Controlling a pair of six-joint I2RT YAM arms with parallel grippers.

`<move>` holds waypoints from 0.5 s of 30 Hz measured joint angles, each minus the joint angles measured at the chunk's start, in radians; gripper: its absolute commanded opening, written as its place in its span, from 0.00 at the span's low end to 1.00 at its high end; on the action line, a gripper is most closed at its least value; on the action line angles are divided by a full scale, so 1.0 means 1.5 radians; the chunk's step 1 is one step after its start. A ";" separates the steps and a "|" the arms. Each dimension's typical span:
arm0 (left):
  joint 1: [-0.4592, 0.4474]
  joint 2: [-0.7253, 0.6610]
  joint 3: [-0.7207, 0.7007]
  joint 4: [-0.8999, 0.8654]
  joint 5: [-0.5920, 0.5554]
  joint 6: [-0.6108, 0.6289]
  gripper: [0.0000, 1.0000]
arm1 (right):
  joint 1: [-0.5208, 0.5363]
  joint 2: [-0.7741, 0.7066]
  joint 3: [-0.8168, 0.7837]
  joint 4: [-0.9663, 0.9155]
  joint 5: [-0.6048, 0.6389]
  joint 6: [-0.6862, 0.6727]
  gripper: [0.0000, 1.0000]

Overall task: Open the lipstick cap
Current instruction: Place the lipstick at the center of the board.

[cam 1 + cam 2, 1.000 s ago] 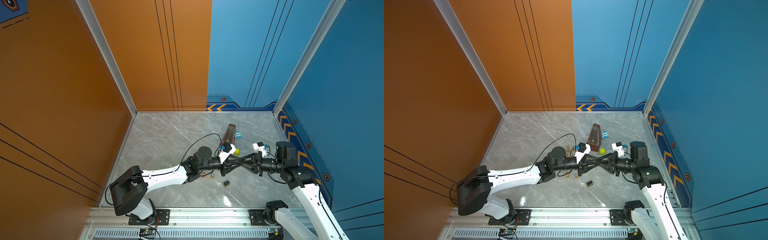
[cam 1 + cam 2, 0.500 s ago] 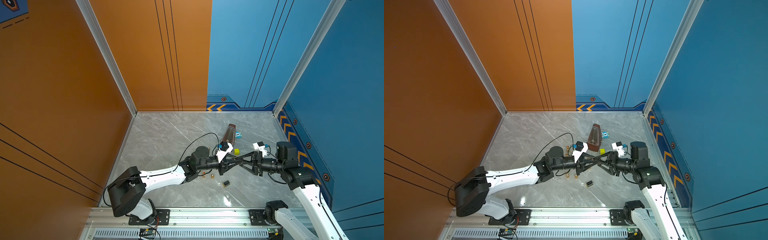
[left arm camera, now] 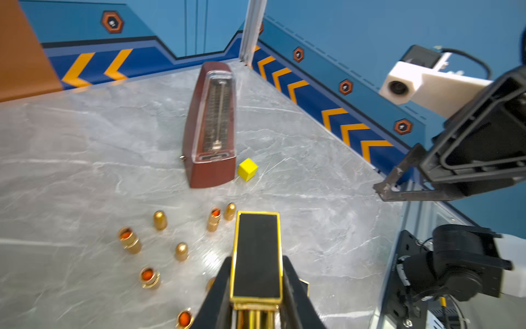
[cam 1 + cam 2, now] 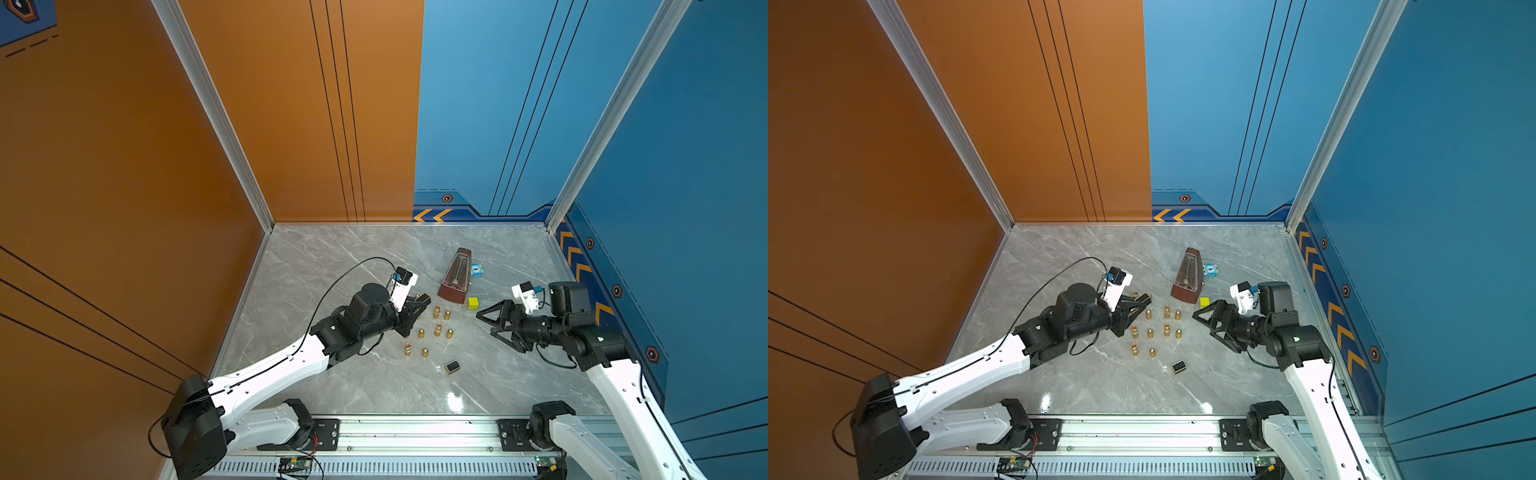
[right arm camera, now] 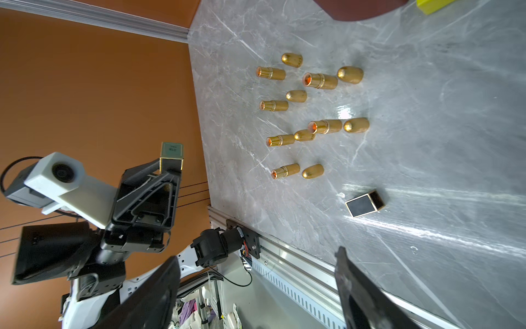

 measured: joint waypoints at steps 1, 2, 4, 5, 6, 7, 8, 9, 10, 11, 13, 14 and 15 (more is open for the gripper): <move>0.011 0.000 0.013 -0.054 -0.017 -0.007 0.02 | 0.002 0.009 0.000 -0.007 0.010 -0.009 0.89; 0.019 0.000 0.021 -0.090 -0.028 -0.012 0.02 | 0.005 0.014 0.000 -0.013 0.017 -0.018 0.90; 0.041 0.000 0.033 -0.175 -0.050 -0.033 0.02 | 0.013 0.026 0.000 -0.024 0.030 -0.036 0.91; 0.049 0.000 0.034 -0.203 -0.059 -0.042 0.02 | 0.017 0.031 0.000 -0.028 0.036 -0.043 0.91; 0.059 0.000 0.034 -0.238 -0.067 -0.051 0.02 | 0.022 0.038 0.000 -0.033 0.042 -0.051 0.92; 0.066 0.002 0.034 -0.268 -0.073 -0.060 0.02 | 0.029 0.047 0.000 -0.037 0.048 -0.059 0.93; 0.072 0.006 0.034 -0.294 -0.078 -0.067 0.02 | 0.035 0.053 0.000 -0.041 0.054 -0.065 0.94; 0.079 0.013 0.034 -0.318 -0.079 -0.073 0.03 | 0.043 0.061 -0.001 -0.045 0.061 -0.071 0.94; 0.083 0.024 0.034 -0.342 -0.081 -0.079 0.03 | 0.051 0.068 -0.001 -0.049 0.065 -0.077 0.95; 0.085 0.033 0.034 -0.357 -0.082 -0.082 0.03 | 0.057 0.074 -0.001 -0.052 0.071 -0.083 0.95; 0.088 0.062 0.034 -0.391 -0.083 -0.086 0.03 | 0.071 0.087 -0.002 -0.056 0.082 -0.092 0.96; 0.088 0.076 0.034 -0.403 -0.083 -0.086 0.03 | 0.077 0.093 -0.003 -0.056 0.086 -0.096 0.97; 0.088 0.092 0.034 -0.415 -0.083 -0.086 0.03 | 0.083 0.099 -0.004 -0.058 0.091 -0.100 0.98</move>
